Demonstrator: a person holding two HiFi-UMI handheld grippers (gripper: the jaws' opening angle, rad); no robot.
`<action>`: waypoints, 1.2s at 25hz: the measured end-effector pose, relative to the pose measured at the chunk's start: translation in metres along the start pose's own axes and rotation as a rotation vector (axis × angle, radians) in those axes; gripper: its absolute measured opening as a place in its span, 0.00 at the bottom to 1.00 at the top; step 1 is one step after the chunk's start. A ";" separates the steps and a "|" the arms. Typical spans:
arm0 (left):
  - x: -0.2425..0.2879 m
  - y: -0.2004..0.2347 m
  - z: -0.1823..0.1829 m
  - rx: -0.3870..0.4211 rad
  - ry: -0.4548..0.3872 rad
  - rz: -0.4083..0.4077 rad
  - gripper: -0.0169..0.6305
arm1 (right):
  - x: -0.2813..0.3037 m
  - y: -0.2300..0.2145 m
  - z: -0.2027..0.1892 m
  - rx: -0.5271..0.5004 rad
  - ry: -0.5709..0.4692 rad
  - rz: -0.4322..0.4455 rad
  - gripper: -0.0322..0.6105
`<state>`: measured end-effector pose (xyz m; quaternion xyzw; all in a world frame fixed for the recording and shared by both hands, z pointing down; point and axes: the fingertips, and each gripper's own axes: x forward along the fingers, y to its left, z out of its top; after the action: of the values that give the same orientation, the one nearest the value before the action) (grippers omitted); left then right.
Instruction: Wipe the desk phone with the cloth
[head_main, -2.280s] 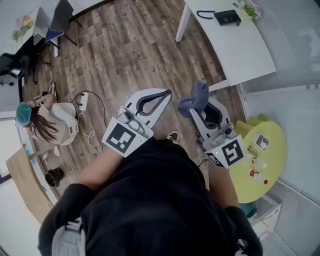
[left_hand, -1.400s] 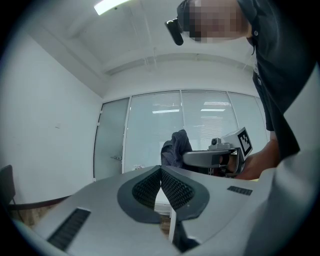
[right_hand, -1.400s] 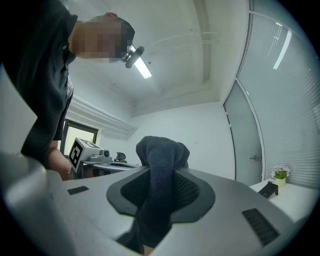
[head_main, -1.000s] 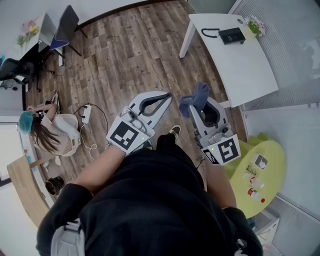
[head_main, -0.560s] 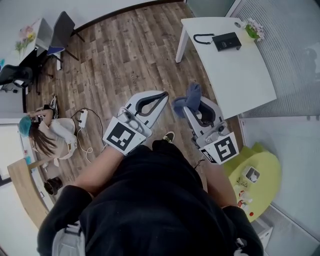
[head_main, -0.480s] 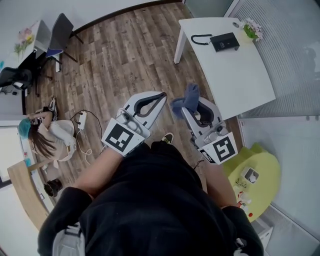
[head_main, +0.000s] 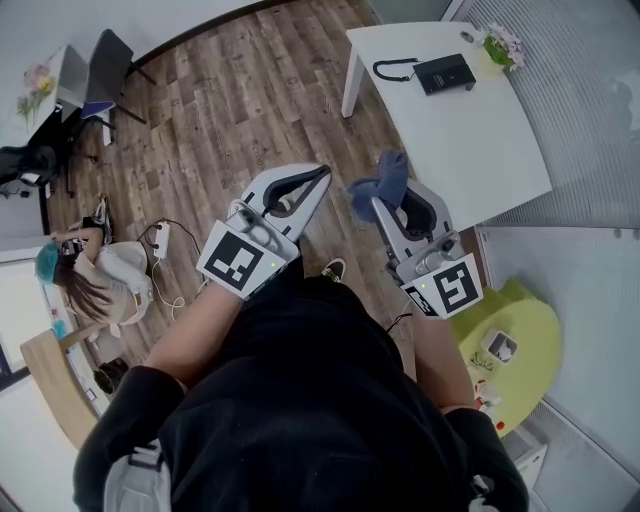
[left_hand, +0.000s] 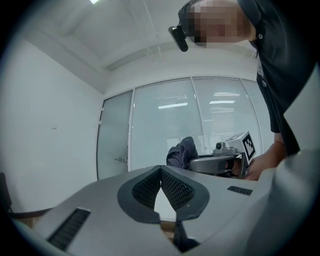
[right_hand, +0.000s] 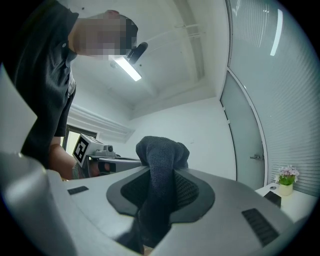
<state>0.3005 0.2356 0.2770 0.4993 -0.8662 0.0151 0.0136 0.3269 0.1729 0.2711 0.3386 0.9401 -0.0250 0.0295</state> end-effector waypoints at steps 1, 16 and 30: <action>0.003 0.006 -0.001 -0.003 0.000 -0.005 0.04 | 0.005 -0.004 -0.001 0.004 0.001 -0.006 0.23; 0.069 0.154 -0.004 -0.029 -0.038 -0.152 0.04 | 0.134 -0.081 -0.009 -0.007 0.036 -0.153 0.23; 0.103 0.258 -0.014 -0.066 -0.015 -0.307 0.04 | 0.231 -0.123 -0.020 0.002 0.061 -0.297 0.23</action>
<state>0.0261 0.2761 0.2920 0.6253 -0.7797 -0.0194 0.0257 0.0698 0.2263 0.2779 0.1962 0.9804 -0.0196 -0.0033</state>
